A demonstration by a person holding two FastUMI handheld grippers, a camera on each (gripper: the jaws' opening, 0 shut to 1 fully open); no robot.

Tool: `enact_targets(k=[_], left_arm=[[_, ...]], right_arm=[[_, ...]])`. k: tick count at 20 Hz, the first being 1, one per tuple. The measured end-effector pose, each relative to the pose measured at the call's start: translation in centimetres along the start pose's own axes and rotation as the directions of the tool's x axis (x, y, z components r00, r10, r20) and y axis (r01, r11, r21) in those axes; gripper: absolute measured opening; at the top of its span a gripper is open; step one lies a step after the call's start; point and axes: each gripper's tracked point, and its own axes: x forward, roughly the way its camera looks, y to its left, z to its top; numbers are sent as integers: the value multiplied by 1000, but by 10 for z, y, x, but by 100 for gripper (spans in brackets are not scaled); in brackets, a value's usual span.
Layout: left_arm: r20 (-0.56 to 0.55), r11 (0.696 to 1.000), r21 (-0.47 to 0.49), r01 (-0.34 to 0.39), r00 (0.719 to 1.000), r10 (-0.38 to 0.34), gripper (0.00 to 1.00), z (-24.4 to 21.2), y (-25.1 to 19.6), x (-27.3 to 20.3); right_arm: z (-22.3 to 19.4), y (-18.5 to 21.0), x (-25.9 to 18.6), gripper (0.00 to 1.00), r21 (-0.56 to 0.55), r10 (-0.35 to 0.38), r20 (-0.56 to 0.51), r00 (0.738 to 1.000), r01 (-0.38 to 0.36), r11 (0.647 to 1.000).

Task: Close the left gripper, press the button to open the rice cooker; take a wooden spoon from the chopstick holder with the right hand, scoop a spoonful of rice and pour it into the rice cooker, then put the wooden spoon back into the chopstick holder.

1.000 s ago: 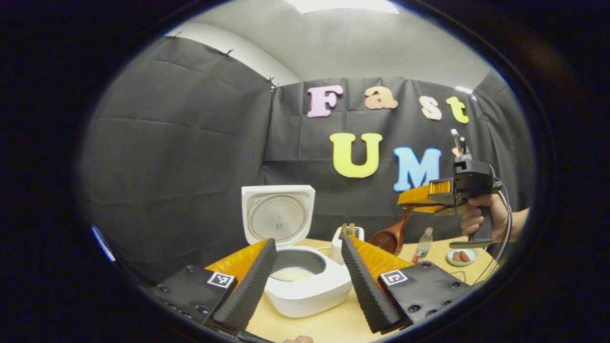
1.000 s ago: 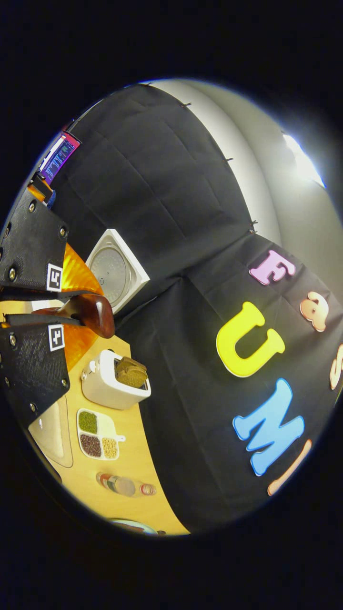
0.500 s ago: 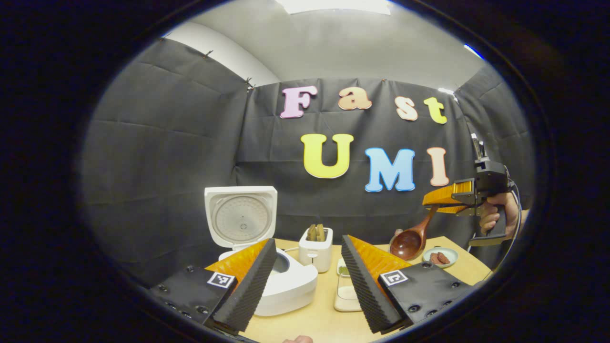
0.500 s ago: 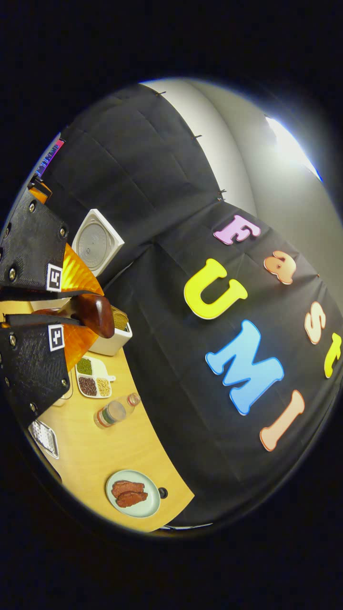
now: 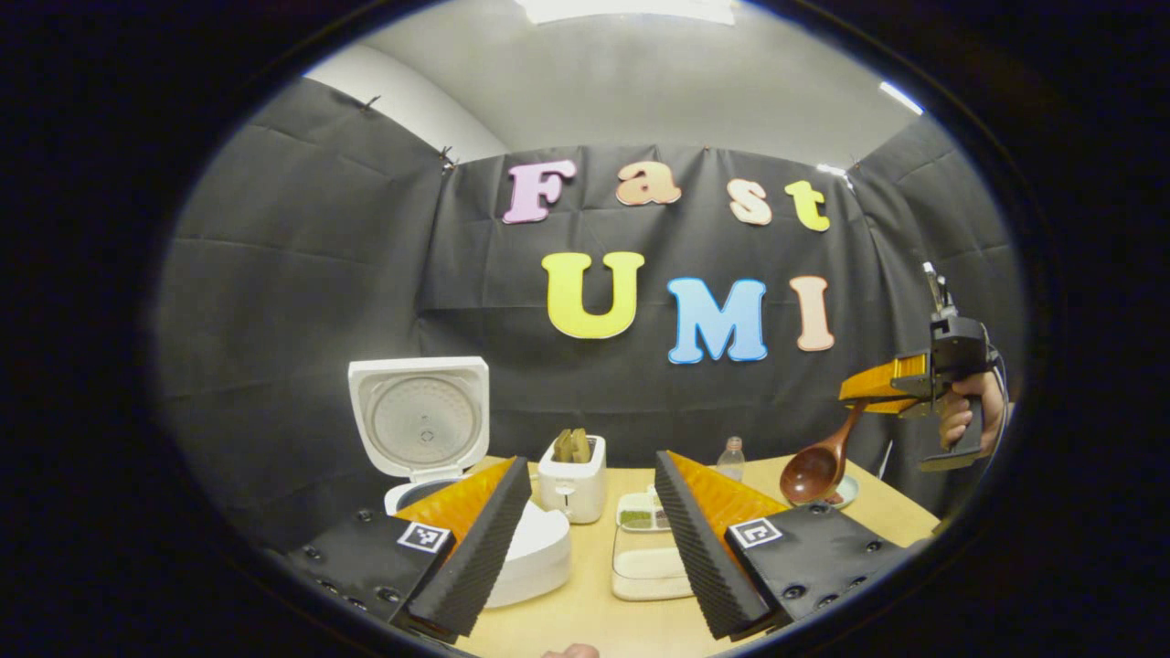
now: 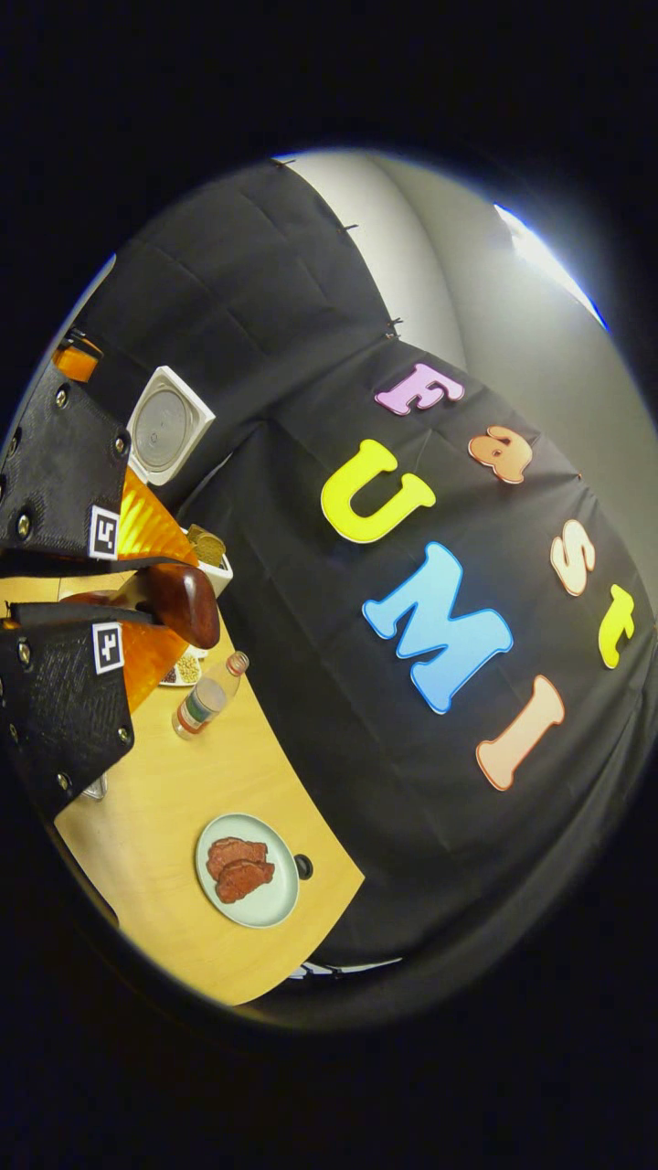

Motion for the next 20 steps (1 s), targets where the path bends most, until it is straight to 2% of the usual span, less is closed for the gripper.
enact_targets(k=[1,3,4,5,6,12,17,20], left_arm=[[-2,1000,4,-1,1000,1,95,-1,-2,1],[4,1000,2,5,1000,-5,95,2,-9,2],[1,1000,0,11,1000,-11,92,1,-12,3],[-3,1000,2,16,1000,-16,95,0,-15,4],[-5,1000,6,19,1000,-19,92,-1,-18,3],[-26,1000,22,16,1000,-15,95,-6,-24,2],[-36,999,35,-14,999,15,92,-7,-16,-3],[-45,998,36,-45,998,46,92,-10,-6,-7]], right_arm=[[-2,-7,-2,11,-7,-19,-1,1000,19,1000],[-8,-25,-4,10,-39,-62,2,998,62,997],[-14,-38,-5,10,-50,-97,-2,995,97,994],[-21,-49,-6,11,-63,-131,-8,991,130,989],[-27,-58,-8,11,-68,-153,-14,988,151,986],[-60,-100,-7,11,-101,-257,-56,965,251,963],[-91,-121,7,11,-91,-302,-110,947,292,952],[-106,-126,18,11,-125,-315,-131,940,300,946]])
